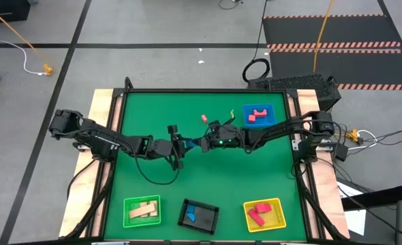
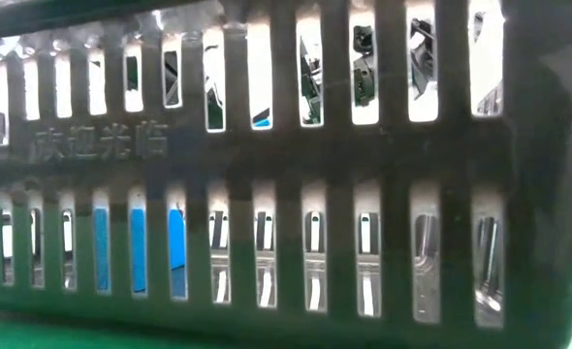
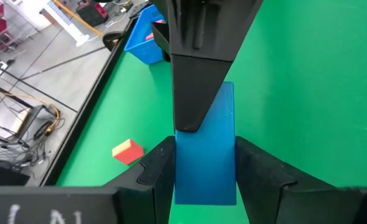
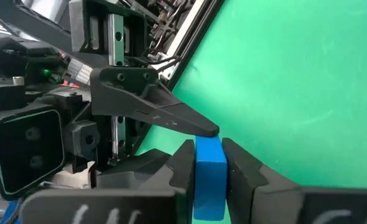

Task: Sort & place blocks by color
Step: Put the blue block into the black bin

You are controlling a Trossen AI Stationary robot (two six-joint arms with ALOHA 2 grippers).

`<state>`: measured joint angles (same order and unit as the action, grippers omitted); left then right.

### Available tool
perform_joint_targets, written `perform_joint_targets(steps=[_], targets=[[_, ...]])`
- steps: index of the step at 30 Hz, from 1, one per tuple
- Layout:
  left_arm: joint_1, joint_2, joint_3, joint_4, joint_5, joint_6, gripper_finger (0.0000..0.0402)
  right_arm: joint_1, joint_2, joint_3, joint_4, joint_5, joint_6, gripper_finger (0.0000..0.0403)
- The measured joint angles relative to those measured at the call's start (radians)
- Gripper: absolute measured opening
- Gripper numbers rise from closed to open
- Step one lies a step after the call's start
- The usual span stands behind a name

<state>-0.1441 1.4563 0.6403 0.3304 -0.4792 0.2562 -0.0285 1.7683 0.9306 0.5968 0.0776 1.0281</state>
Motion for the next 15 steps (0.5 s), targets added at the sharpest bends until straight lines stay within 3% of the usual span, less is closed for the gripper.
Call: perform_joint_targets(steps=[7, 11, 15], targets=[[-0.002, -0.003, 0.005, 0.037, 0.016, -0.105, 0.0189, -0.048, 0.002, 0.000, -0.033, -0.074, -0.071, 0.0039], [-0.001, -0.001, 0.004, 0.031, 0.014, -0.159, 0.0222, -0.084, 0.002, 0.000, -0.136, -0.090, -0.107, 0.0039], [-0.001, -0.001, 0.004, 0.012, 0.014, -0.204, 0.0250, -0.117, 0.002, 0.000, -0.233, -0.202, -0.149, 0.0039]])
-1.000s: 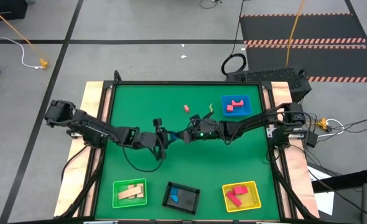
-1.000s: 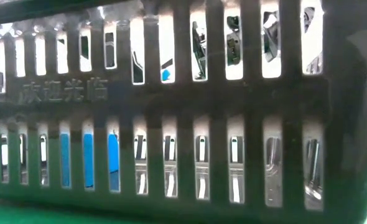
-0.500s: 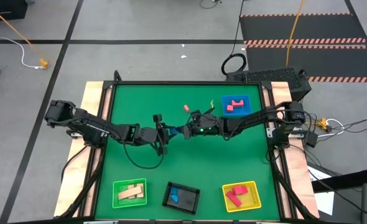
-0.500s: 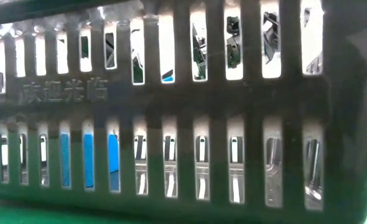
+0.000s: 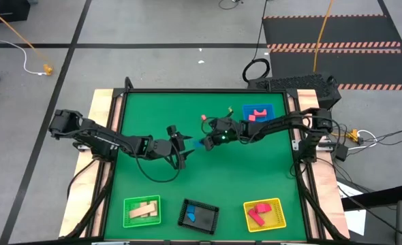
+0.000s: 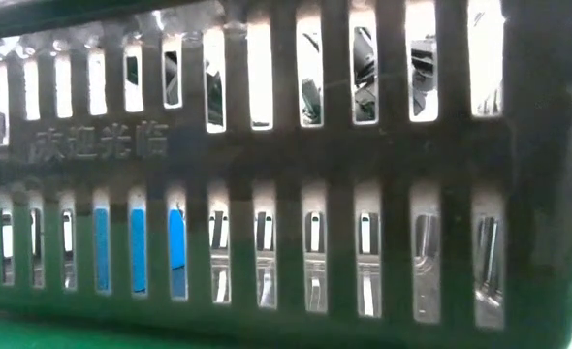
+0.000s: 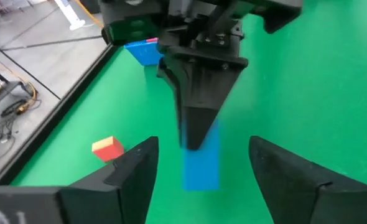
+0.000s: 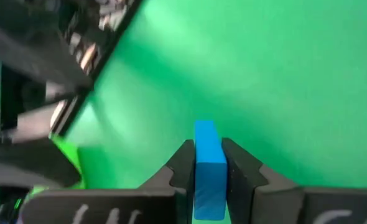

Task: Sort & place blocks by color
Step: Put the blue block into the black bin

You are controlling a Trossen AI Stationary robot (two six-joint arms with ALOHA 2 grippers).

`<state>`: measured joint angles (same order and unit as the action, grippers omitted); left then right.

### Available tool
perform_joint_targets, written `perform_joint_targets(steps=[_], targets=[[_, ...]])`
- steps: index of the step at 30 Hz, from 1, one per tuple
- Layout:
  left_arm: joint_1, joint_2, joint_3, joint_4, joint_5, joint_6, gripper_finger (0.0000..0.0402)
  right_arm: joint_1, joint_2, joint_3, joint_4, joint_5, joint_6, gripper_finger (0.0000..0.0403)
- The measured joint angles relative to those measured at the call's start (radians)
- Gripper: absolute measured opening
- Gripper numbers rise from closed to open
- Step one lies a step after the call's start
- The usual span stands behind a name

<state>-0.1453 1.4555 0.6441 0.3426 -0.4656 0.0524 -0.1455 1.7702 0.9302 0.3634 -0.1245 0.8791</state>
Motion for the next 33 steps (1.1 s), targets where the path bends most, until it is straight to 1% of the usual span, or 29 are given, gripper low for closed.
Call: perform_joint_targets(steps=[2, 5, 7, 9, 11, 12, 15, 20, 23, 25, 28, 31, 33], targets=[[0.000, 0.000, 0.000, -0.012, -0.004, -0.028, 0.0260, -0.002, -0.005, 0.000, -0.016, -0.083, -0.009, 0.0039], [0.001, 0.000, 0.000, -0.054, -0.038, -0.078, 0.0267, 0.035, -0.021, 0.000, -0.003, -0.183, -0.005, 0.0041], [0.001, 0.000, 0.000, -0.088, -0.085, -0.126, 0.0267, 0.080, -0.036, 0.000, -0.008, -0.215, -0.005, 0.0041], [0.003, 0.000, 0.000, -0.127, -0.127, -0.166, 0.0265, 0.133, -0.046, 0.000, -0.012, -0.218, -0.006, 0.0041], [0.008, 0.000, -0.001, -0.155, -0.146, -0.195, 0.0261, 0.192, -0.055, 0.000, -0.009, -0.216, 0.002, 0.0041], [0.013, 0.000, -0.001, -0.167, -0.146, -0.210, 0.0258, 0.221, -0.058, 0.000, -0.006, -0.211, 0.013, 0.0041], [0.028, 0.000, -0.001, -0.186, -0.147, -0.246, 0.0253, 0.320, -0.059, 0.000, 0.035, -0.145, 0.043, 0.0041], [0.055, 0.000, -0.001, -0.189, -0.147, -0.274, 0.0252, 0.467, -0.059, 0.000, 0.059, 0.027, 0.054, 0.0041], [0.071, 0.000, -0.001, -0.182, -0.147, -0.289, 0.0253, 0.531, -0.059, 0.000, 0.082, 0.126, 0.055, 0.0041], [0.083, 0.000, -0.001, -0.182, -0.147, -0.295, 0.0253, 0.561, -0.049, 0.000, 0.104, 0.168, 0.065, 0.0042], [0.096, 0.000, -0.001, -0.182, -0.147, -0.298, 0.0253, 0.593, -0.019, 0.000, 0.116, 0.200, 0.090, 0.0042], [0.106, 0.000, -0.001, -0.182, -0.147, -0.299, 0.0253, 0.605, 0.034, 0.000, 0.186, 0.199, 0.131, 0.0042], [0.109, 0.000, -0.001, -0.182, -0.147, -0.302, 0.0253, 0.609, 0.068, 0.000, 0.254, 0.175, 0.146, 0.0042]])
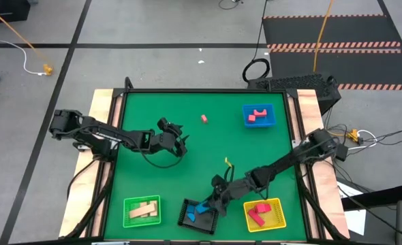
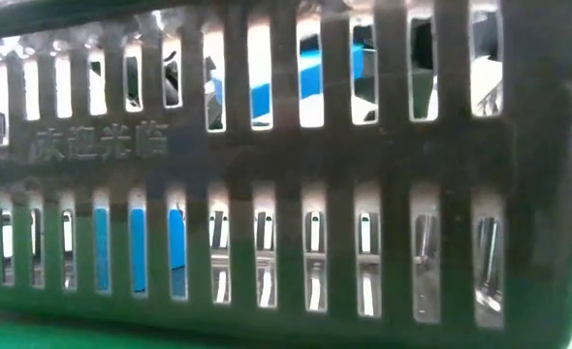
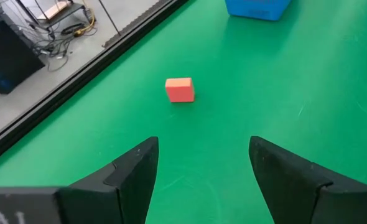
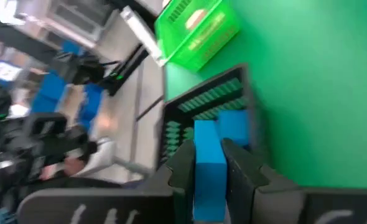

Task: Sort & place blocks by color
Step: Put the blue block into the black bin, then put the orange block into the blue bin

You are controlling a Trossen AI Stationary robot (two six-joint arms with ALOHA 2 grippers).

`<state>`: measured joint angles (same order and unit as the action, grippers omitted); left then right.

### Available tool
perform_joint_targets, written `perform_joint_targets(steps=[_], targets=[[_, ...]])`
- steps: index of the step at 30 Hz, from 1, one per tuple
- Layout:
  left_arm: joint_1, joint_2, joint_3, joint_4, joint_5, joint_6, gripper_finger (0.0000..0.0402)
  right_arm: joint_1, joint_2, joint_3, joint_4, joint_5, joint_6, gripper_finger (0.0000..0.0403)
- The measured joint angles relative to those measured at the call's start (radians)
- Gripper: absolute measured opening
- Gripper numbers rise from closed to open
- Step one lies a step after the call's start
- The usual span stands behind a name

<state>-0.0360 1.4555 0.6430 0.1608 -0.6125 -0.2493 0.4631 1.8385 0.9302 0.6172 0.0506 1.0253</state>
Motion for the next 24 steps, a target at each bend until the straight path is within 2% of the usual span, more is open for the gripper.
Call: perform_joint_targets(steps=[3, 9, 19, 24], targets=[[0.003, 0.000, 0.000, 0.000, 0.000, 0.000, 0.0253, 0.001, 0.029, 0.000, 0.080, -0.031, 0.011, 0.0042], [0.003, 0.000, 0.000, -0.004, 0.002, 0.000, 0.0253, 0.008, 0.031, 0.000, 0.108, -0.030, -0.043, 0.0056], [0.003, 0.000, 0.000, -0.008, 0.002, 0.008, 0.0253, 0.015, 0.031, 0.005, 0.114, -0.057, -0.130, 0.0170], [0.003, 0.000, 0.000, -0.008, 0.002, 0.007, 0.0253, -0.046, -0.014, 0.005, 0.088, -0.061, -0.193, 0.0199]])
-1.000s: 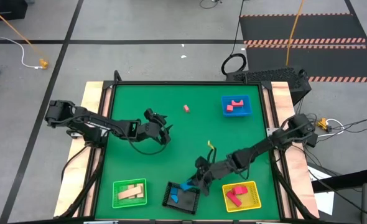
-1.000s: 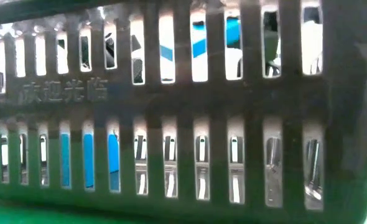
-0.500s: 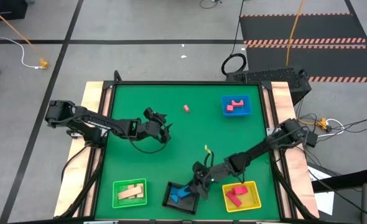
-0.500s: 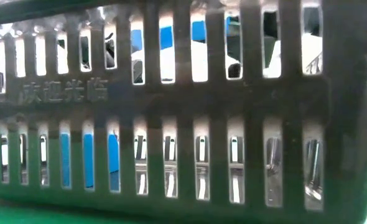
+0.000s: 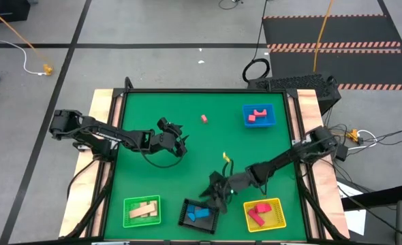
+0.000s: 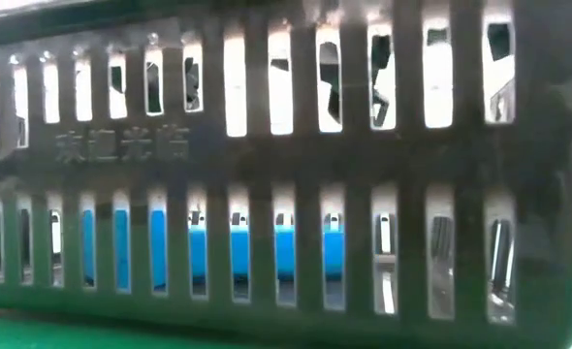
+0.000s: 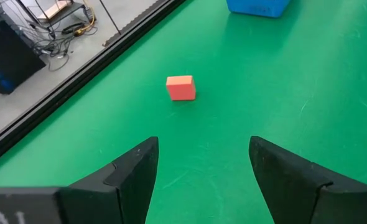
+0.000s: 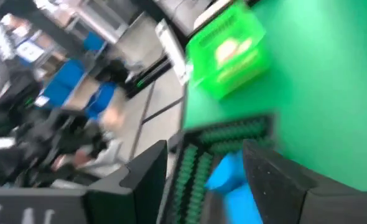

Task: Sort & place blocks by color
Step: Put the orange block into the blue bin

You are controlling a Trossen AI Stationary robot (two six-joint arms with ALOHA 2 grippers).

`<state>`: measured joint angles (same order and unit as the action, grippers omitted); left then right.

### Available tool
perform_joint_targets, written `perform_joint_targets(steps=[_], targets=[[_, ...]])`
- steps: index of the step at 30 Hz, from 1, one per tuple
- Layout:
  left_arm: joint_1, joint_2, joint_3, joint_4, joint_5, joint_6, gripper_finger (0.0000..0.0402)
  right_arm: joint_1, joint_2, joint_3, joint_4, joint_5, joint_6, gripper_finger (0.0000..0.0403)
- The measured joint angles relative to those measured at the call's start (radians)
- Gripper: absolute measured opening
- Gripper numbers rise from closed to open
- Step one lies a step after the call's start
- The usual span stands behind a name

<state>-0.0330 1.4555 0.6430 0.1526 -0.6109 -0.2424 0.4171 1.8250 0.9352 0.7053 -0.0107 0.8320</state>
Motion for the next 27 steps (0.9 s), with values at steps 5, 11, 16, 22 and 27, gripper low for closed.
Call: perform_joint_targets(steps=[5, 11, 16, 22, 27], targets=[[0.000, 0.000, 0.000, 0.001, 0.000, -0.027, 0.0253, -0.134, -0.083, 0.001, -0.120, 0.009, -0.058, 0.0203], [-0.001, 0.000, 0.000, 0.000, 0.000, -0.056, 0.0253, -0.329, -0.114, 0.001, -0.247, 0.065, -0.166, 0.0203], [-0.001, 0.000, 0.000, -0.002, 0.000, -0.056, 0.0253, -0.444, -0.075, 0.001, -0.344, 0.194, -0.217, 0.0203], [-0.001, 0.000, 0.000, -0.009, 0.000, -0.074, 0.0253, -0.532, -0.008, 0.000, -0.328, 0.198, -0.221, 0.0218], [-0.001, 0.000, 0.000, -0.012, 0.001, -0.081, 0.0253, -0.592, 0.009, 0.000, -0.327, 0.226, -0.222, 0.0249]])
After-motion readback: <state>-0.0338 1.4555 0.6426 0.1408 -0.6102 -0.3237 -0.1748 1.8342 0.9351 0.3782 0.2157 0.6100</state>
